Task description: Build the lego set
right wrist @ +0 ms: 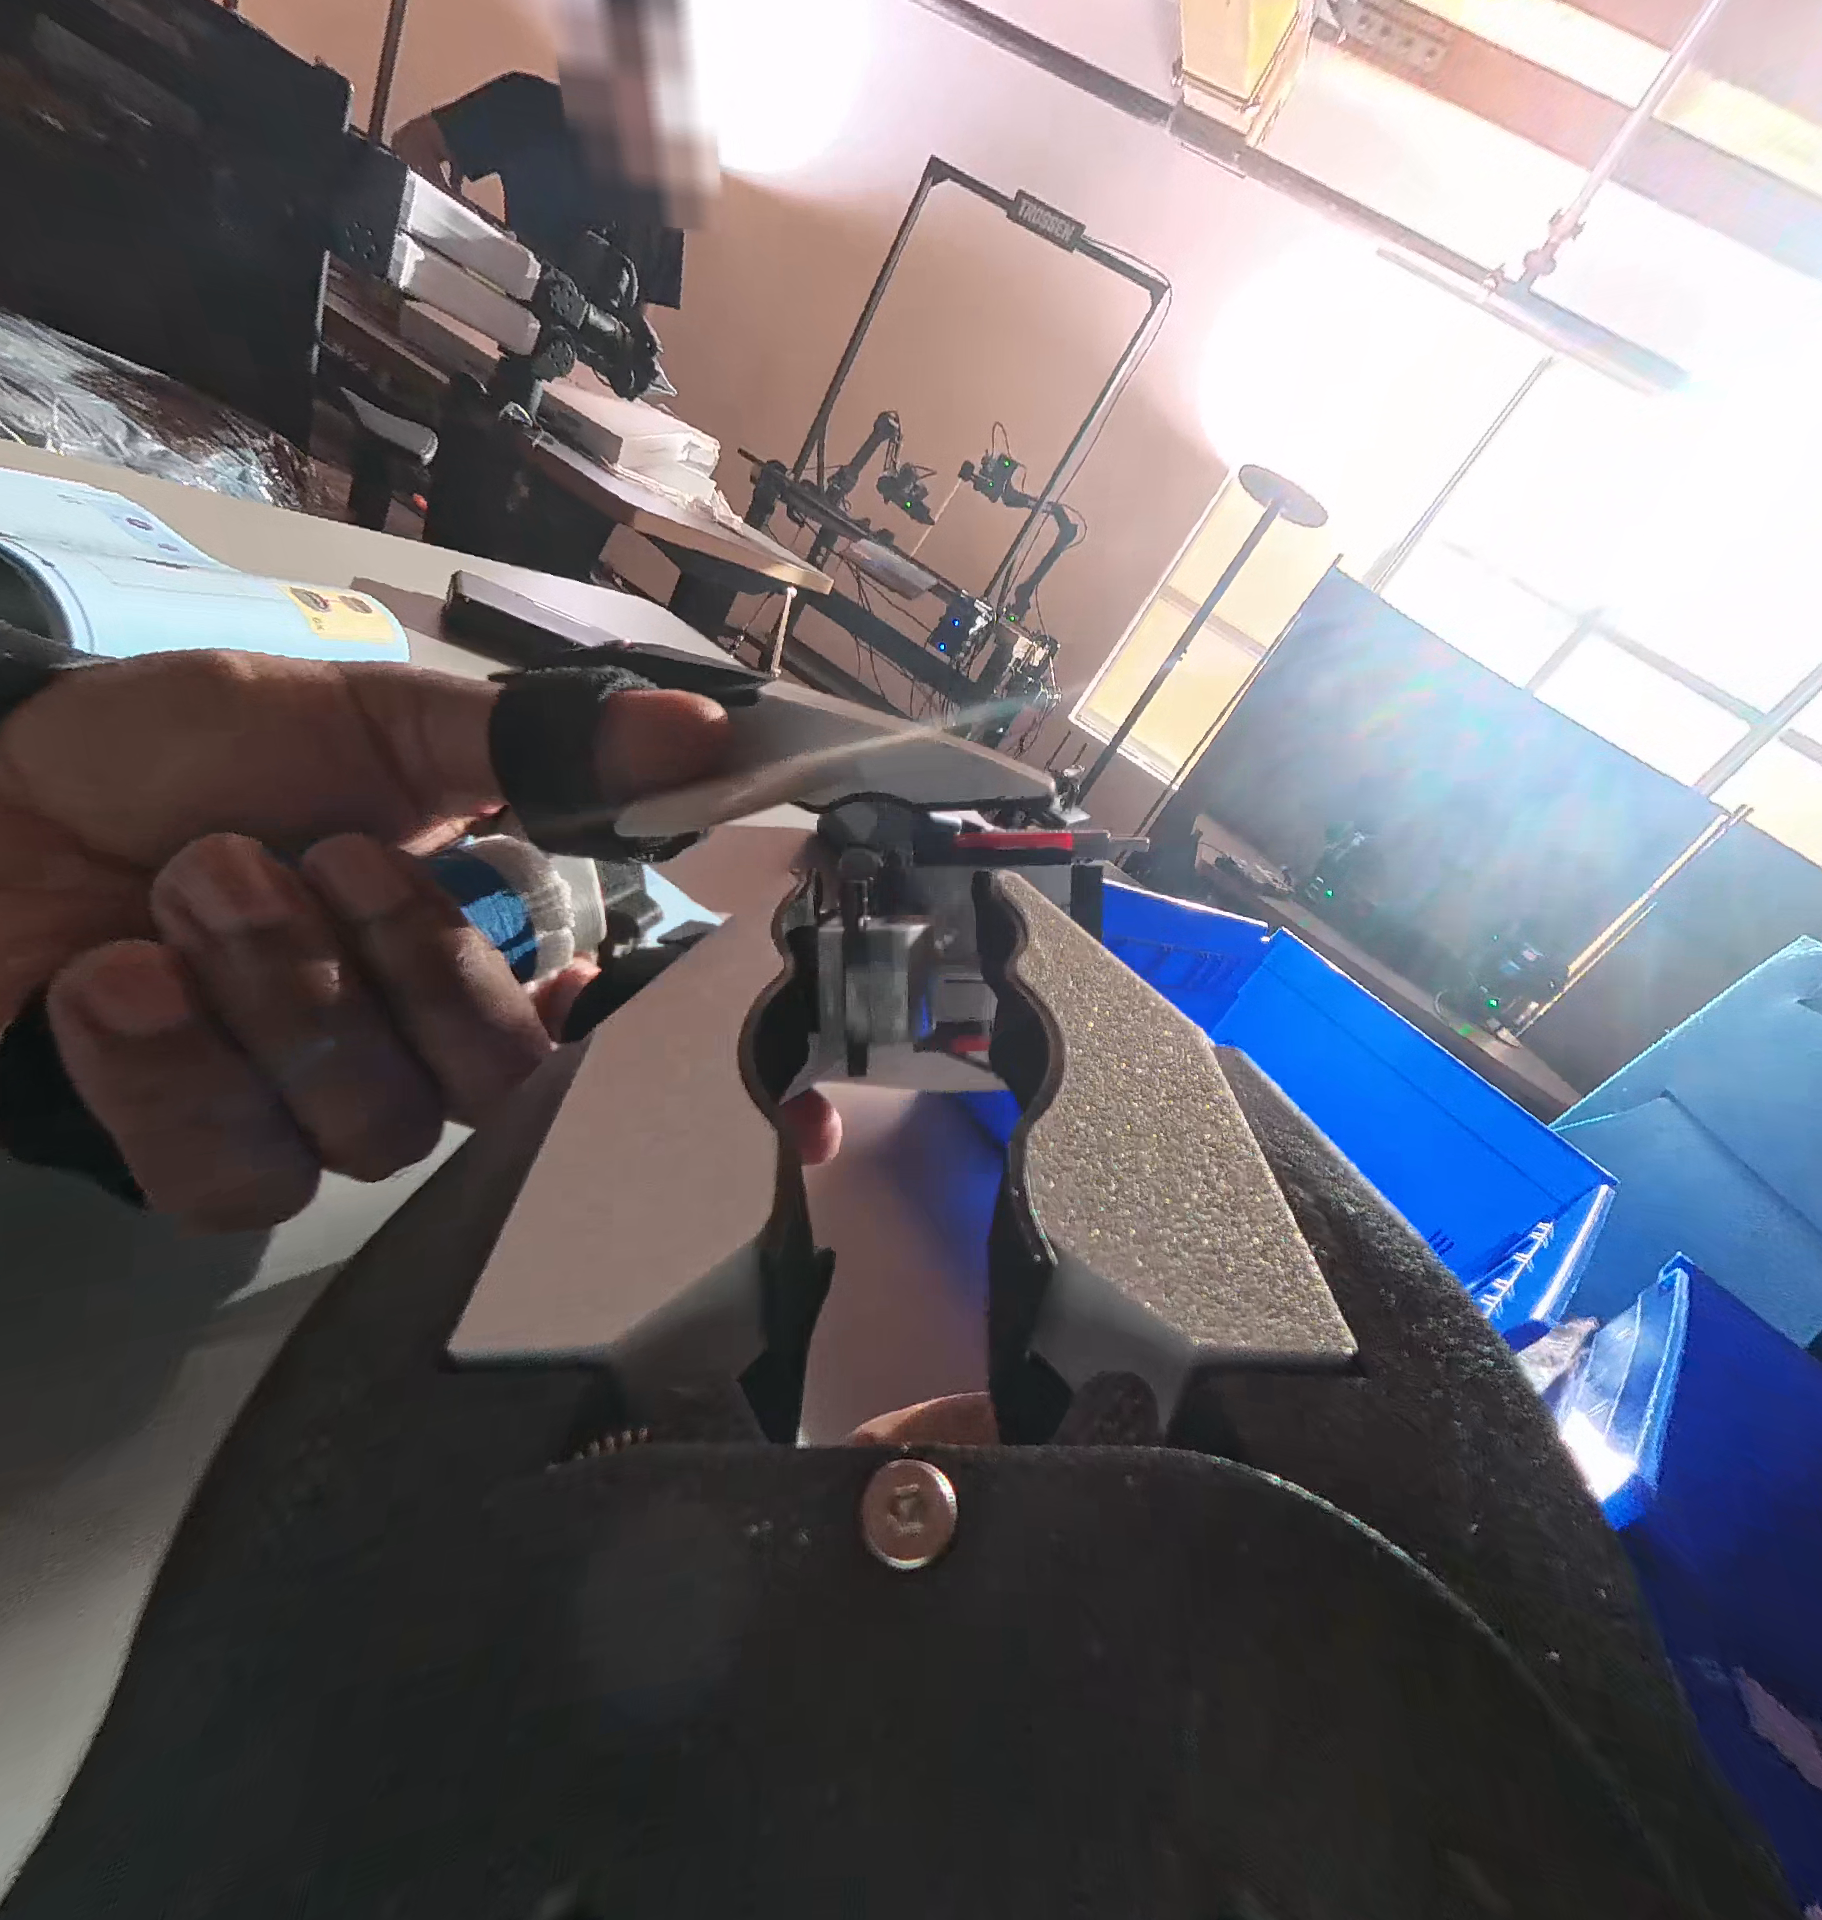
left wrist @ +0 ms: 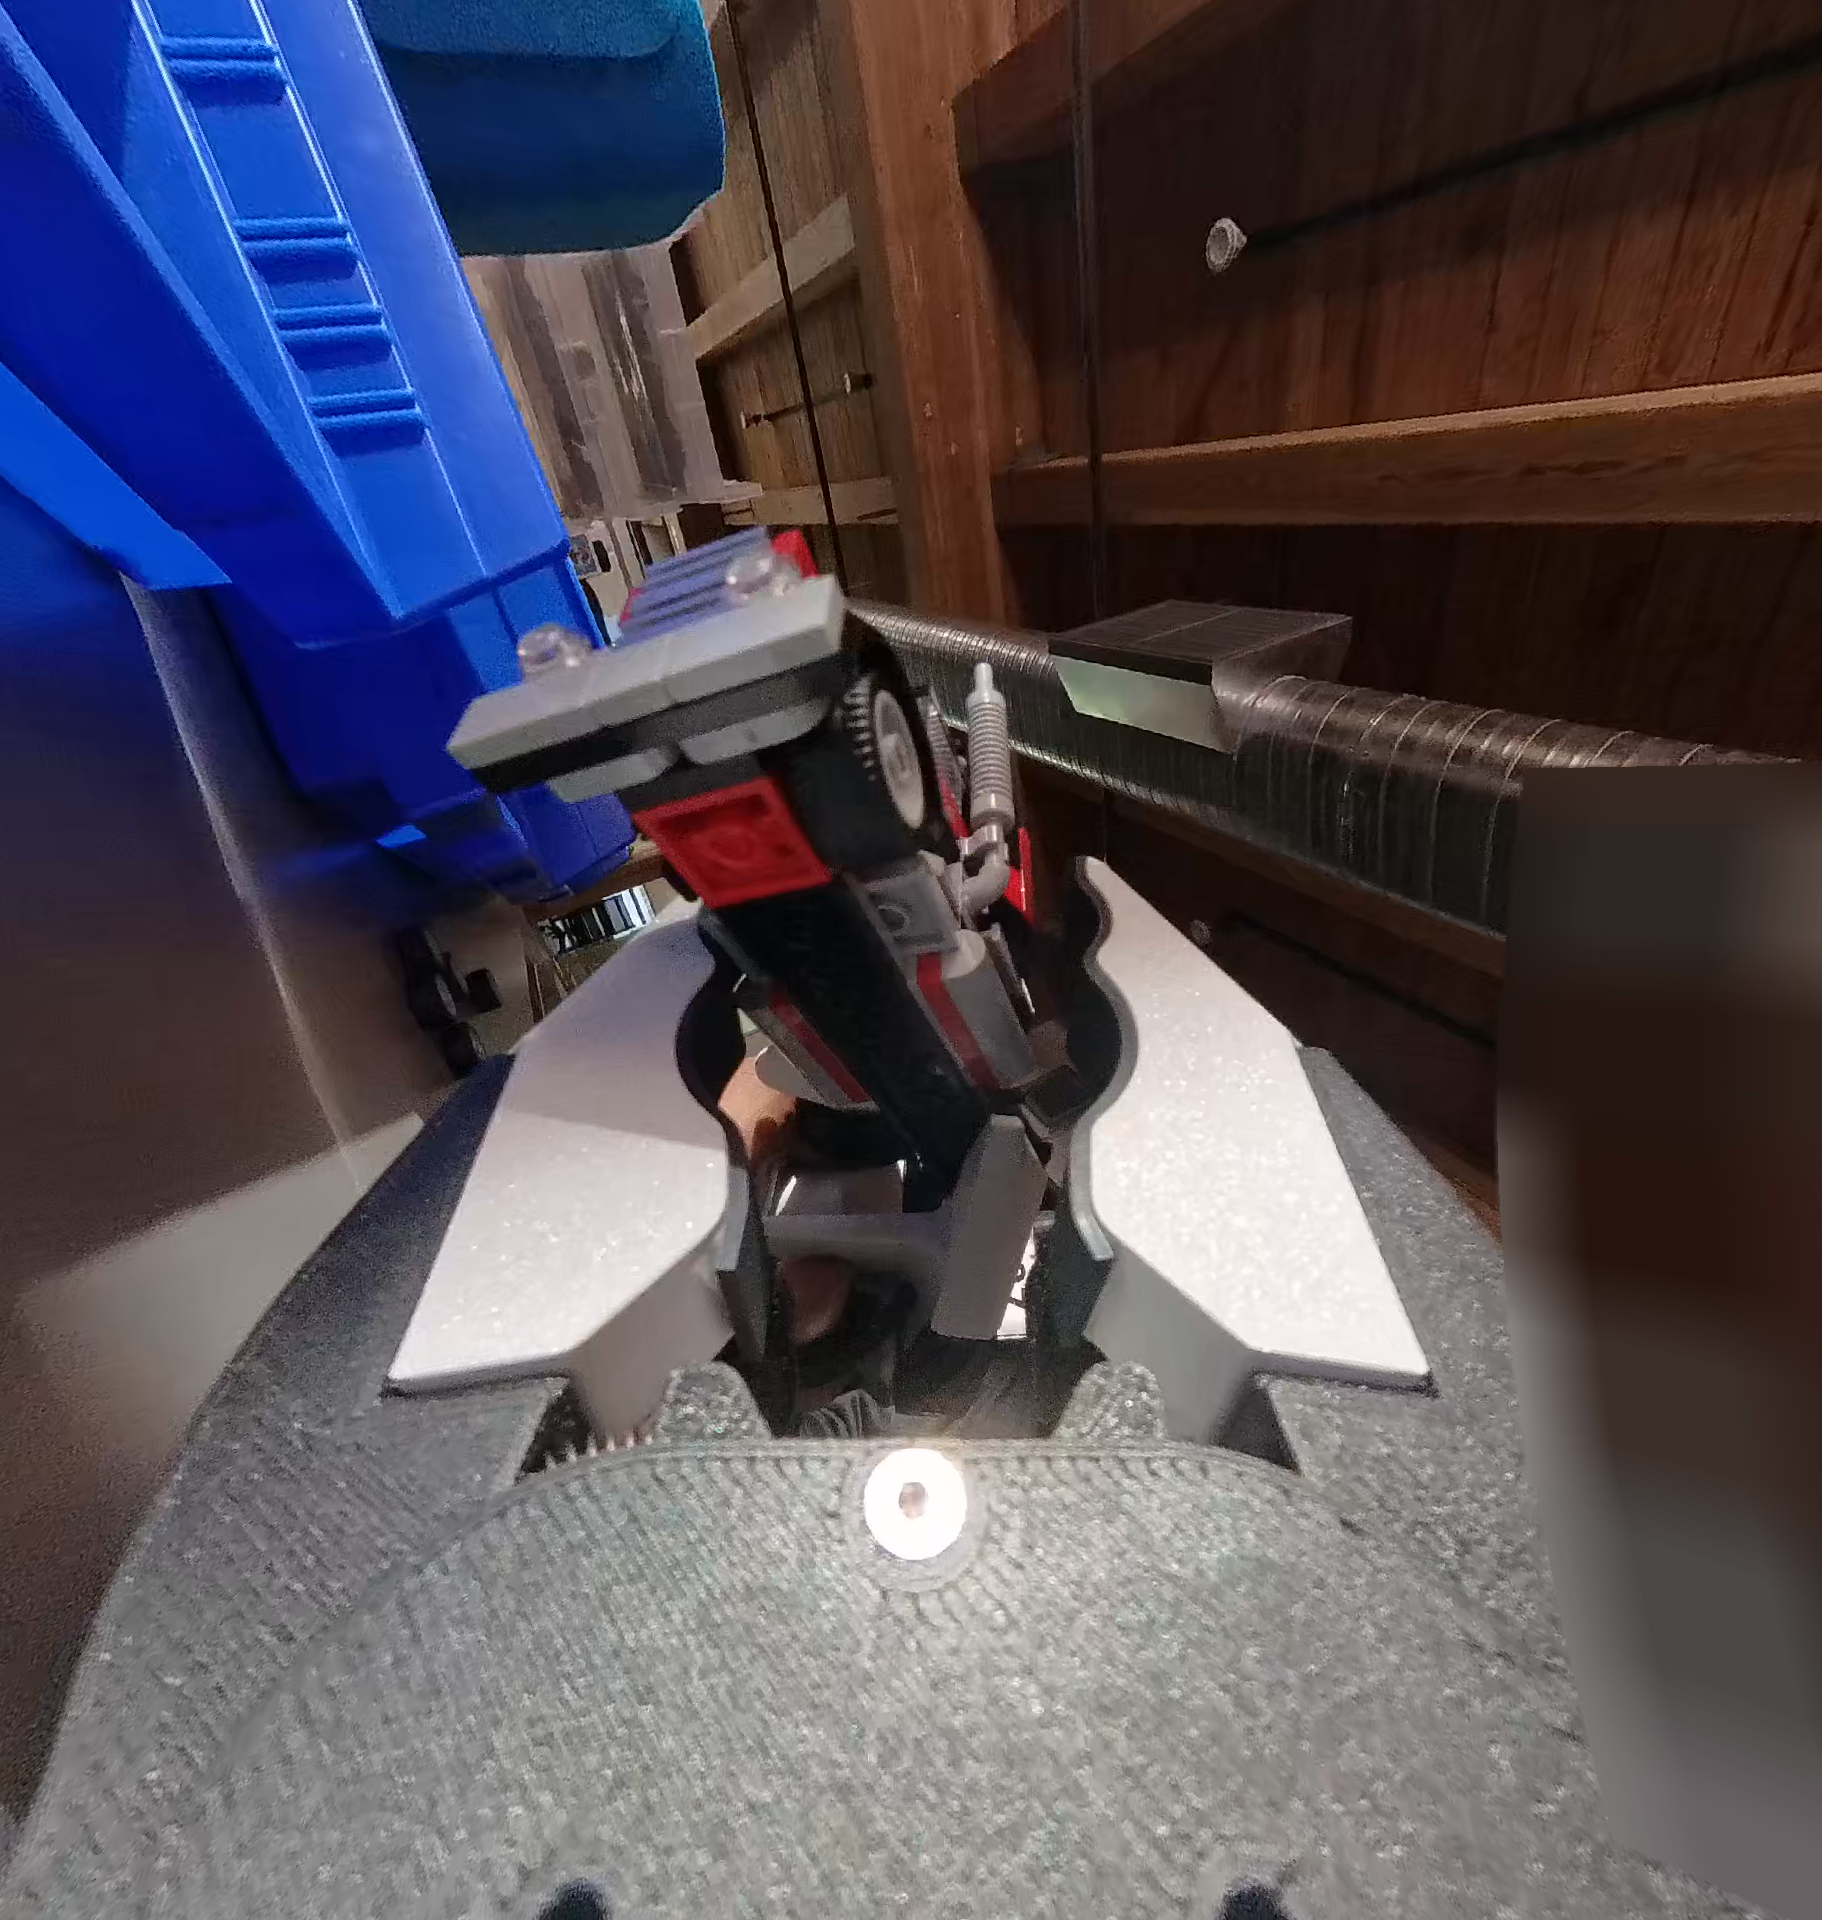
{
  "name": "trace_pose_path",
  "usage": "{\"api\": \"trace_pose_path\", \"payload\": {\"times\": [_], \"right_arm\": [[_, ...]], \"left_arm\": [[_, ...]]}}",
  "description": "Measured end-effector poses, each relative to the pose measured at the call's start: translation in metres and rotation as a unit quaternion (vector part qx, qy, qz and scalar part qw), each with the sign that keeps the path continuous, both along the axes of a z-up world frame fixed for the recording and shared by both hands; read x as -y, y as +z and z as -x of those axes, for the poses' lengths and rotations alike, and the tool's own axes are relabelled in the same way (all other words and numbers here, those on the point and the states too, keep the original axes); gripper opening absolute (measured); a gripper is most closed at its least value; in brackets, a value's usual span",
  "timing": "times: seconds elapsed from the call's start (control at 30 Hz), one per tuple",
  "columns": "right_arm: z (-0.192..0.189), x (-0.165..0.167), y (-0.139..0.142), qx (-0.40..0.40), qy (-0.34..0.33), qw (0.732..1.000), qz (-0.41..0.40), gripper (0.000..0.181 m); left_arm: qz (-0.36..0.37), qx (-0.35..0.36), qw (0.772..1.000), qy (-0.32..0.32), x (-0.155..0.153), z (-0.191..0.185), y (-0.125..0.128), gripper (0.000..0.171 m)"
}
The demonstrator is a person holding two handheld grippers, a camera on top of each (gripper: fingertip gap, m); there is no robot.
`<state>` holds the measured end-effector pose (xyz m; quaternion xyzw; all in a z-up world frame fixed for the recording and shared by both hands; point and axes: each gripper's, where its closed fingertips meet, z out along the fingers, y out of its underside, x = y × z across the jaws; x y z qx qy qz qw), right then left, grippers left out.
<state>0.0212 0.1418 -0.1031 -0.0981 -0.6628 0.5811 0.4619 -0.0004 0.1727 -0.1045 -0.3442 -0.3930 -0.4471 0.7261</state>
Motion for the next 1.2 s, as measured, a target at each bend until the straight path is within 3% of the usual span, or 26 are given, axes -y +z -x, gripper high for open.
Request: {"api": "trace_pose_path", "payload": {"times": [0.27, 0.43, 0.6, 0.73, 1.03, 1.2], "right_arm": [[-0.001, 0.003, -0.006, -0.007, 0.009, 1.0, -0.017, 0.033], [0.0, 0.004, -0.008, -0.001, 0.001, 1.0, -0.029, 0.032], [0.01, 0.004, -0.02, 0.052, -0.019, 0.998, -0.043, 0.056], [0.011, 0.008, -0.019, 0.055, -0.022, 0.996, -0.059, 0.044], [0.012, 0.011, -0.018, 0.053, -0.026, 0.995, -0.077, 0.022], [0.01, 0.012, -0.012, 0.019, -0.024, 0.998, -0.057, 0.022]], "left_arm": [[-0.02, 0.059, 0.998, 0.002, -0.003, 0.001, -0.009, 0.059], [0.018, -0.004, 0.999, 0.038, 0.001, 0.003, -0.007, 0.059], [0.087, -0.064, 0.989, 0.097, 0.01, 0.012, -0.006, 0.059], [0.139, -0.102, 0.977, 0.125, 0.008, 0.013, -0.009, 0.059], [0.155, -0.135, 0.969, 0.139, 0.008, 0.011, -0.003, 0.059], [0.101, -0.12, 0.979, 0.13, 0.013, 0.009, 0.008, 0.058]]}}
